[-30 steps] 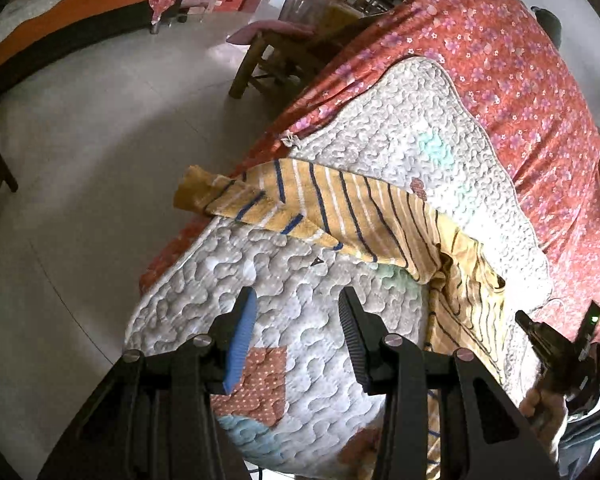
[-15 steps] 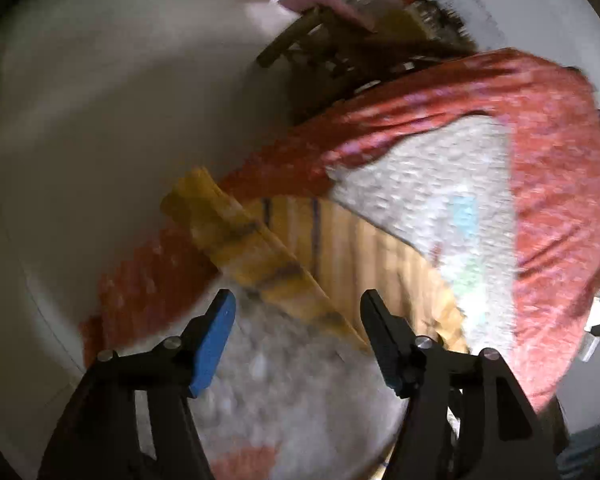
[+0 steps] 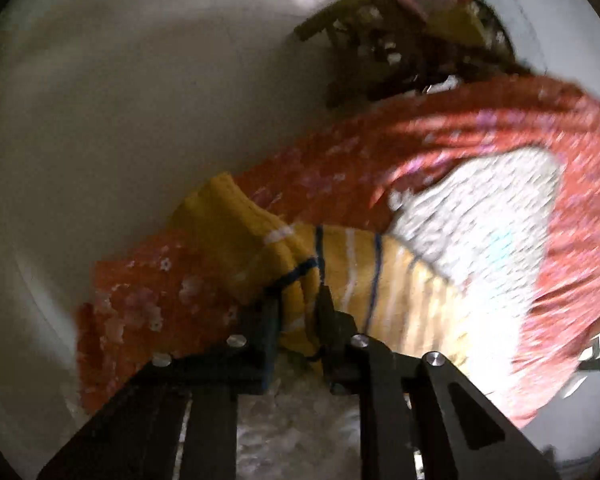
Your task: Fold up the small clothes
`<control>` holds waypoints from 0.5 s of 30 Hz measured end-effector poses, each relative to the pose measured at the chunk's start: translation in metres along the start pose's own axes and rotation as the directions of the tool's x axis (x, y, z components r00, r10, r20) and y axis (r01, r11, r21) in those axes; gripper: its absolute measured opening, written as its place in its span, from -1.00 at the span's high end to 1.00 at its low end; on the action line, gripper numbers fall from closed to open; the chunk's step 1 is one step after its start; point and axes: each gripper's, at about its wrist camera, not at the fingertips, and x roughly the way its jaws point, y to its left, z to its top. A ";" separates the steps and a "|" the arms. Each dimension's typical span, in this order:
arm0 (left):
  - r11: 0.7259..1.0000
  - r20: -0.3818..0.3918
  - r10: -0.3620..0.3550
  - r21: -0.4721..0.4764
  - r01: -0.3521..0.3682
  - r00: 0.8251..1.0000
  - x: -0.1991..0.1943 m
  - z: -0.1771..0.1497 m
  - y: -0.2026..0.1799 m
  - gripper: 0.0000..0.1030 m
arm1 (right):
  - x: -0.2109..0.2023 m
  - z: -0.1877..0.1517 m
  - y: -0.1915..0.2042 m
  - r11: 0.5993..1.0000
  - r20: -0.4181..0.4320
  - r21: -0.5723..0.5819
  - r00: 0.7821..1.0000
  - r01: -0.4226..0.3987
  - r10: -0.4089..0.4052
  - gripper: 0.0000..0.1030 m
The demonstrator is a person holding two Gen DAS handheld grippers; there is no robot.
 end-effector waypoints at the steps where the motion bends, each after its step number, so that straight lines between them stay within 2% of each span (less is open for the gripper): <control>1: 1.000 0.016 -0.025 0.002 0.025 1.000 -0.007 -0.001 -0.002 0.69 | -0.004 0.000 -0.006 0.999 0.016 0.047 1.000 -0.022 0.021 0.88; 4: 0.996 0.054 -0.064 0.060 0.060 0.997 -0.026 -0.005 -0.024 0.69 | -0.020 -0.001 -0.021 0.987 0.062 0.152 0.997 -0.060 0.051 0.90; 7: 0.983 0.080 -0.103 0.162 0.089 0.991 -0.042 -0.014 -0.071 0.69 | -0.050 -0.009 -0.046 0.954 0.136 0.278 0.988 -0.111 0.075 0.90; 9: 0.962 0.079 -0.126 0.251 0.103 0.989 -0.048 -0.026 -0.113 0.69 | -0.068 -0.020 -0.063 0.930 0.178 0.342 0.981 -0.137 0.079 0.90; 12: 0.912 0.032 -0.144 0.393 0.120 0.989 -0.037 -0.054 -0.182 0.69 | -0.097 -0.049 -0.095 0.879 0.233 0.452 0.971 -0.154 0.051 0.90; 15: 0.842 -0.036 -0.134 0.522 0.133 0.990 -0.007 -0.099 -0.252 0.69 | -0.123 -0.095 -0.136 0.795 0.267 0.584 0.964 -0.162 0.000 0.90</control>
